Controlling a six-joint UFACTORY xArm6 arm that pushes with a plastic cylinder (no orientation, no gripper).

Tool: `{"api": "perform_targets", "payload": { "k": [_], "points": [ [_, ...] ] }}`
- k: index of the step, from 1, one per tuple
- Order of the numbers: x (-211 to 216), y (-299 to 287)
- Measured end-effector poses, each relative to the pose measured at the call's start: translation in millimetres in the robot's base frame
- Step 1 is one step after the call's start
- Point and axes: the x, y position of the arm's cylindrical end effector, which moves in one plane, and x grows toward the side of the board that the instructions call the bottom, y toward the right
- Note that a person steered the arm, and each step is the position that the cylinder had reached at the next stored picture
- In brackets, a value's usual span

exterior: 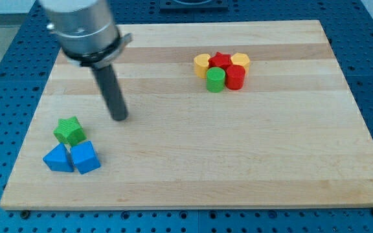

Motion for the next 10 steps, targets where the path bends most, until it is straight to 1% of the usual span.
{"api": "perform_targets", "payload": {
  "k": [1,4,5,7,10],
  "points": [
    [-21.9,36.0],
    [-27.9,229.8],
    [-51.7,259.0],
    [-94.5,254.6],
    [-87.3,206.1]
  ]
}}
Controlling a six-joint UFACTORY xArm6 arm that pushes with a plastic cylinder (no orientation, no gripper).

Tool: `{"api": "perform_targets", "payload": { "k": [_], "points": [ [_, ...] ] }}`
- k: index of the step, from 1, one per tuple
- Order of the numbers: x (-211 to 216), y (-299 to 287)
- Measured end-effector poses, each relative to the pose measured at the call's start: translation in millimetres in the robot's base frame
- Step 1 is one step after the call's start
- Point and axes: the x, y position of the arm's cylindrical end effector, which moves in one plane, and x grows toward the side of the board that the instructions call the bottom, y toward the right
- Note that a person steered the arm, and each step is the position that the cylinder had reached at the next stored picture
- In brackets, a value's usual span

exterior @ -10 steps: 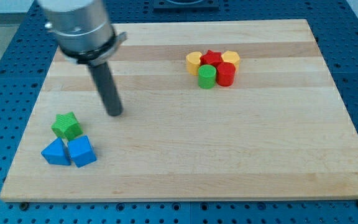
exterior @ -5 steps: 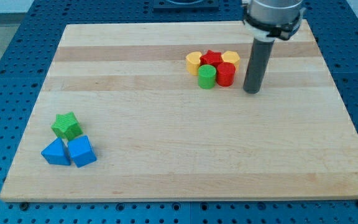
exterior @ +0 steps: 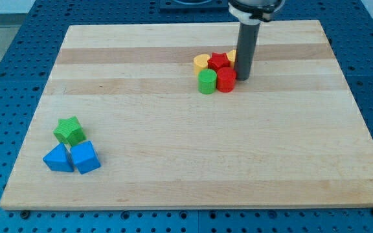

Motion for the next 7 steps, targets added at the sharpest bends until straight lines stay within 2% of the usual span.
{"api": "perform_targets", "payload": {
  "k": [2,5,7],
  "points": [
    [14.2,-42.3],
    [87.6,-100.4],
    [88.5,-143.2]
  ]
}}
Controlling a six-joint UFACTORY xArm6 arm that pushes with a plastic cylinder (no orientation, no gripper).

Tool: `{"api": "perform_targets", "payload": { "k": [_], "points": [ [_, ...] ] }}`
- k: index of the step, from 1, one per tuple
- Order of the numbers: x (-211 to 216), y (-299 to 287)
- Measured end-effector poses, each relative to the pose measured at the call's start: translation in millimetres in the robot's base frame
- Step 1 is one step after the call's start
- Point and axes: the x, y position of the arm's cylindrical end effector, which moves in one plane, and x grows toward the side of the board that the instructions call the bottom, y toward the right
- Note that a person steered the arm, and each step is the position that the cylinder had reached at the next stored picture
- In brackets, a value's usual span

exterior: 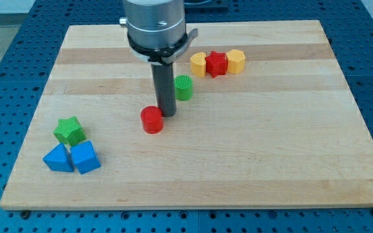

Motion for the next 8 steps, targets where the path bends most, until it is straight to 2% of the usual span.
{"api": "perform_targets", "payload": {
  "k": [3,4,5,6,8],
  "points": [
    [60.4,-51.7],
    [64.9,-59.3],
    [49.4,-50.7],
    [34.7,-15.9],
    [-22.1,76.3]
  ]
}}
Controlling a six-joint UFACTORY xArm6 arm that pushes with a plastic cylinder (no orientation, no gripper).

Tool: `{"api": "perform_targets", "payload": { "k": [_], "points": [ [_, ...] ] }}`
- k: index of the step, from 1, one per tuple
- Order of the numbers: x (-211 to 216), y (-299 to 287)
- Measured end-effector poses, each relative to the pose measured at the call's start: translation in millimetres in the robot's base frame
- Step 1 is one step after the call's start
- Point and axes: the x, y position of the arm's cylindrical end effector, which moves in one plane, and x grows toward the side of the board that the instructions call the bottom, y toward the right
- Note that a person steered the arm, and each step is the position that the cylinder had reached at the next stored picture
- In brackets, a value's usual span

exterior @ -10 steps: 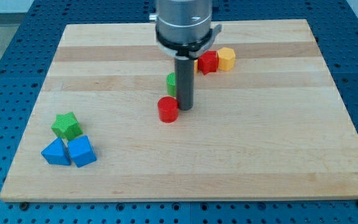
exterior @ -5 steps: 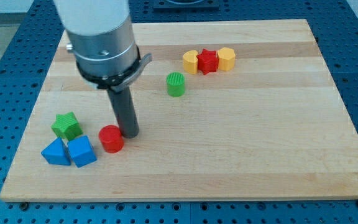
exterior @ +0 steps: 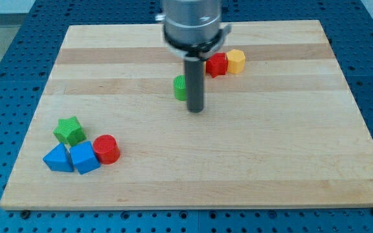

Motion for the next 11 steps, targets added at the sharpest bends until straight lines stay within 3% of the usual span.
{"api": "perform_targets", "payload": {
  "k": [1,4,11],
  "points": [
    [-27.8,23.9],
    [-62.0,-22.4],
    [36.4,-59.0]
  ]
}}
